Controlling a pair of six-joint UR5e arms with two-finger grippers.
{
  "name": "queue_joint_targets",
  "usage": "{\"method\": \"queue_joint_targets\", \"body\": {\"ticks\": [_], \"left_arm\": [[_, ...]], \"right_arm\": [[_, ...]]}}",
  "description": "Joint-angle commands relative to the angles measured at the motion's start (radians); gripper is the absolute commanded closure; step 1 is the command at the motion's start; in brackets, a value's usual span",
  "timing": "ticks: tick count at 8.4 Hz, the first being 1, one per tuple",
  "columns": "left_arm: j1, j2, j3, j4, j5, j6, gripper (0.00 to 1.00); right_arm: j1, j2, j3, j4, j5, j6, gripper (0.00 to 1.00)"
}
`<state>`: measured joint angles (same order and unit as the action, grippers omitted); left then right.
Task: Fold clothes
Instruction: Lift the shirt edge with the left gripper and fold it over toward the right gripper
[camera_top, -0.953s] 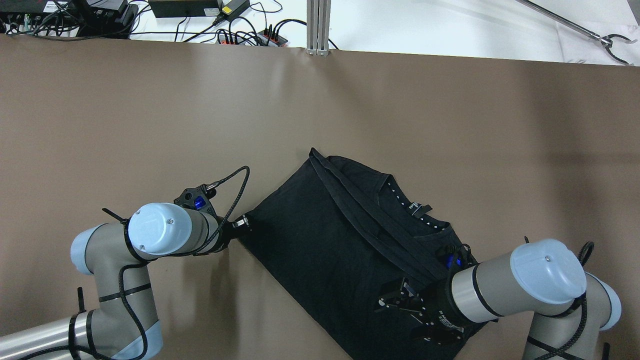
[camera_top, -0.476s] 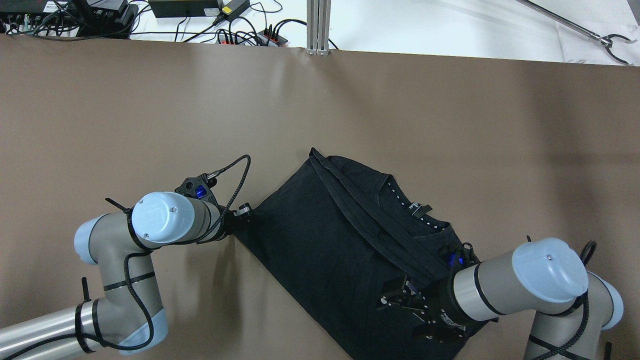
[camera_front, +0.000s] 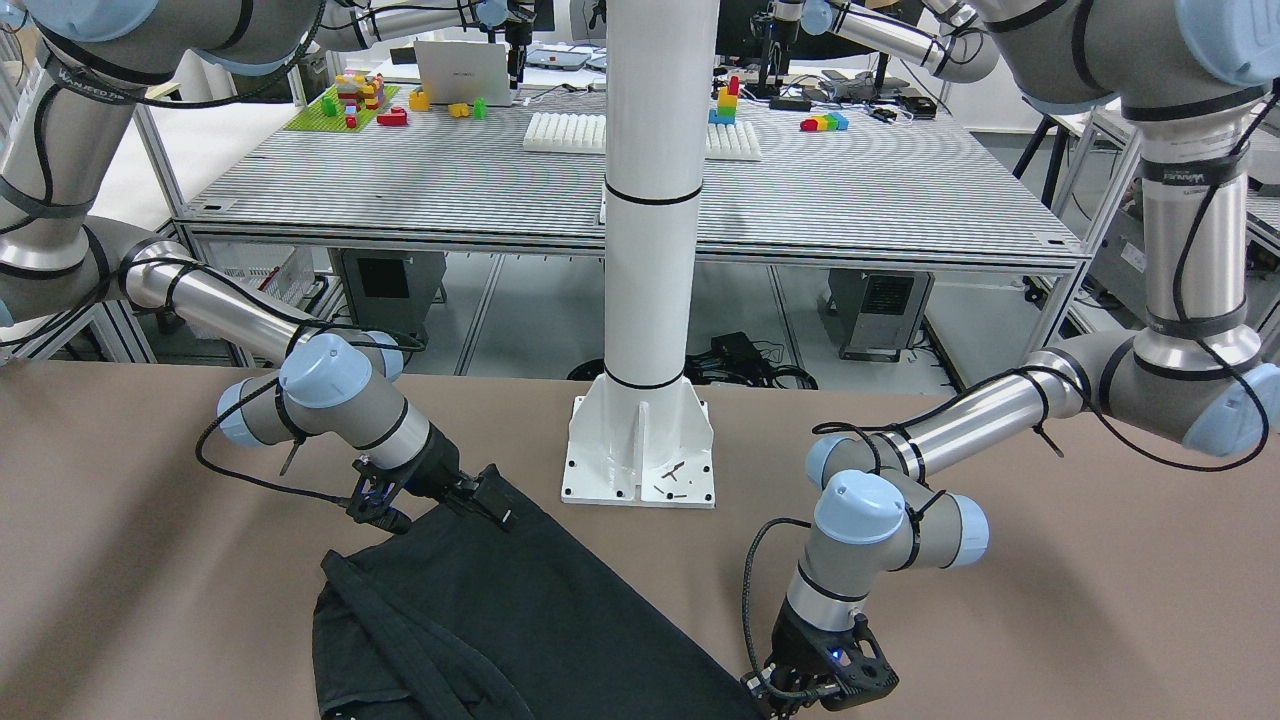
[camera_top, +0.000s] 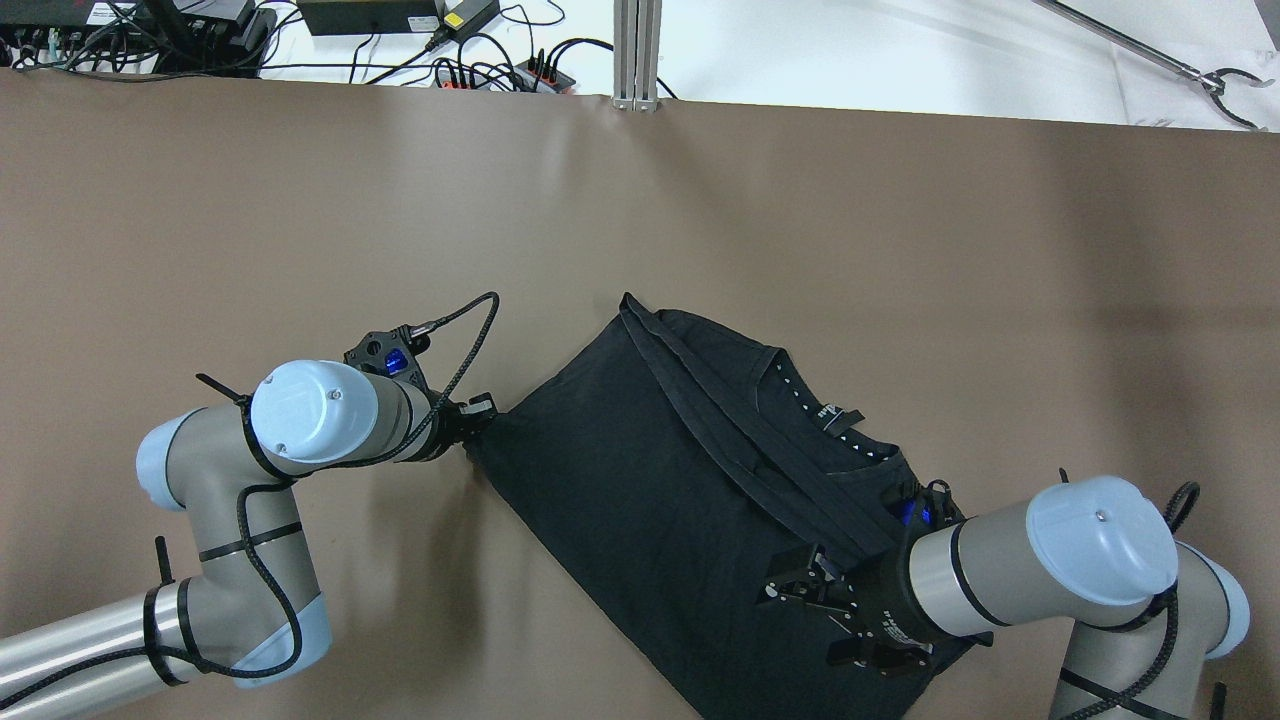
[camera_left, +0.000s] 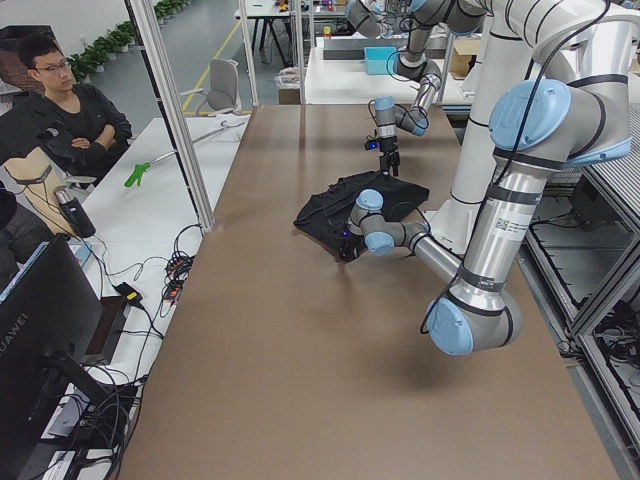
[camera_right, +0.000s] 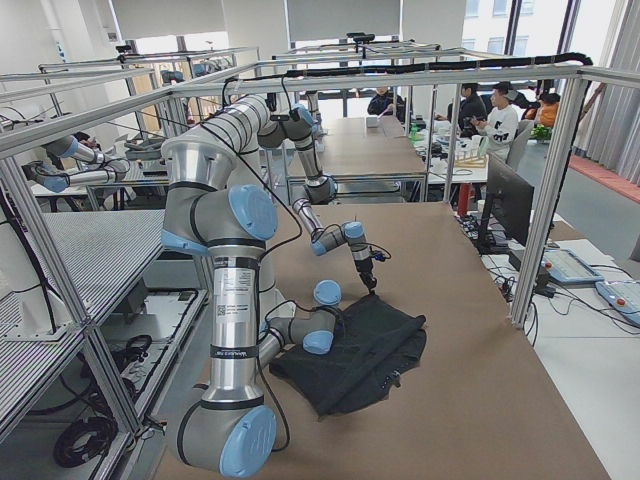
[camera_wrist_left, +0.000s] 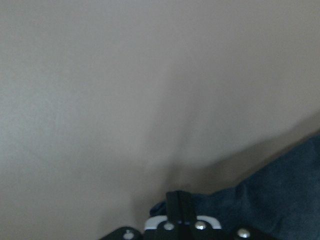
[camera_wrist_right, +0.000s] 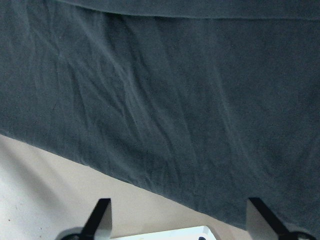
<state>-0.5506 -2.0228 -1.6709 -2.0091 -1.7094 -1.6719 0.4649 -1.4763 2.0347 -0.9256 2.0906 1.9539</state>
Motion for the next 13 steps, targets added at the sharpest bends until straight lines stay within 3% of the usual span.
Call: {"method": "queue_joint_targets", "body": {"ticks": [1, 3, 4, 6, 7, 8, 9, 10, 11, 12, 13], "left_arm": [[-0.124, -0.005, 0.019, 0.007, -0.085, 0.131, 1.0], [-0.242, -0.142, 0.189, 0.0, -0.169, 0.223, 1.0], [-0.28, -0.286, 0.382, -0.013, -0.191, 0.274, 1.0], [-0.314, -0.582, 0.88, -0.261, -0.188, 0.287, 1.0], [-0.315, -0.735, 1.071, -0.261, -0.181, 0.308, 1.0], [-0.307, -0.785, 1.141, -0.261, -0.138, 0.332, 1.0], [-0.302, -0.789, 1.143, -0.263, -0.127, 0.331, 1.0], [-0.293, -0.786, 1.122, -0.263, -0.124, 0.322, 0.64], [-0.281, -0.731, 1.028, -0.261, -0.121, 0.32, 0.06], [-0.272, -0.633, 0.887, -0.257, -0.11, 0.308, 0.05], [-0.27, -0.523, 0.74, -0.258, -0.105, 0.296, 0.05]], "right_arm": [[0.001, -0.002, 0.002, -0.002, -0.03, -0.01, 0.05], [0.001, -0.002, 0.004, -0.004, -0.062, -0.012, 0.05], [0.0, -0.001, -0.001, -0.006, -0.098, -0.012, 0.05], [-0.008, -0.004, -0.01, -0.009, -0.229, -0.015, 0.05], [-0.008, 0.001, -0.014, -0.009, -0.234, -0.026, 0.05], [-0.008, -0.001, -0.013, -0.009, -0.259, -0.024, 0.05], [-0.009, 0.002, -0.013, -0.009, -0.306, -0.026, 0.05], [-0.023, 0.008, -0.013, 0.002, -0.343, -0.023, 0.05], [-0.037, 0.019, -0.01, 0.005, -0.395, -0.021, 0.05], [-0.072, 0.046, -0.011, -0.01, -0.468, -0.02, 0.05], [-0.113, 0.074, -0.01, -0.118, -0.55, -0.036, 0.05]]}}
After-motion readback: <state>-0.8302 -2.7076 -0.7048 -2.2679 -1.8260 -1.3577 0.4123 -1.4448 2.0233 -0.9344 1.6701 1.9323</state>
